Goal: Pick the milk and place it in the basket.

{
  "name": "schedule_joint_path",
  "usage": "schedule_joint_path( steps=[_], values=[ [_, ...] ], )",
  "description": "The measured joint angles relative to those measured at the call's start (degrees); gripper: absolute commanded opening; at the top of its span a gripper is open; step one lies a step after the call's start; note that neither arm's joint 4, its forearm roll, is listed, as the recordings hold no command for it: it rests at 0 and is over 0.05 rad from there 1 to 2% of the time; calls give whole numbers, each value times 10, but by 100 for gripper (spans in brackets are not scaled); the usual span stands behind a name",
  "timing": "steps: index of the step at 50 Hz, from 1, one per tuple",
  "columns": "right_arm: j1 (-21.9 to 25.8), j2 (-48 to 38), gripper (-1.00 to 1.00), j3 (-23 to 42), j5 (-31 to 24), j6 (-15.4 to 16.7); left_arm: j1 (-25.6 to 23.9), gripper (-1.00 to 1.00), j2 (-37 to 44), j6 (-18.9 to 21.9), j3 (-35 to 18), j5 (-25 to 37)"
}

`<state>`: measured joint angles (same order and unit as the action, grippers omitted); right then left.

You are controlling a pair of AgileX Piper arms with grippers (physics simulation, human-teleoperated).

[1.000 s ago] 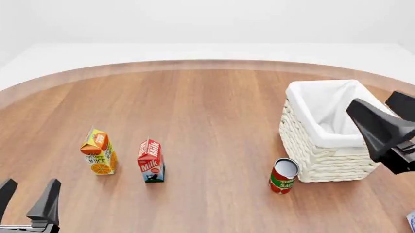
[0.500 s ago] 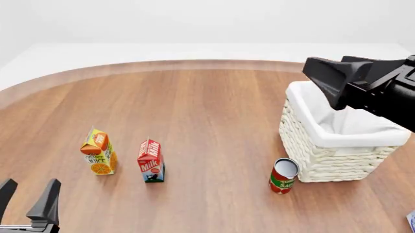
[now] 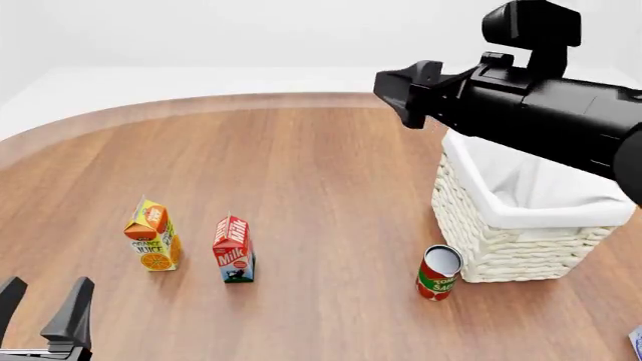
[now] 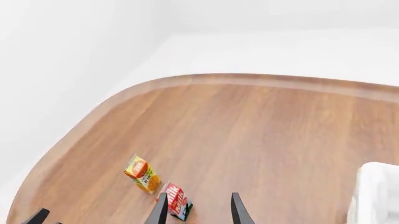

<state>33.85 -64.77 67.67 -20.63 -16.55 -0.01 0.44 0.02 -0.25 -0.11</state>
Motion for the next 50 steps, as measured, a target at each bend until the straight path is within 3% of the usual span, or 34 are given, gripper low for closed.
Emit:
schedule_joint_path(
  steps=[25, 50],
  values=[
    [31, -130, 100, 67, -8, -32, 0, 100, 0, 0, 0, 0],
    [52, -242, 100, 121, 12, -100, 0, 100, 0, 0, 0, 0]
  ],
)
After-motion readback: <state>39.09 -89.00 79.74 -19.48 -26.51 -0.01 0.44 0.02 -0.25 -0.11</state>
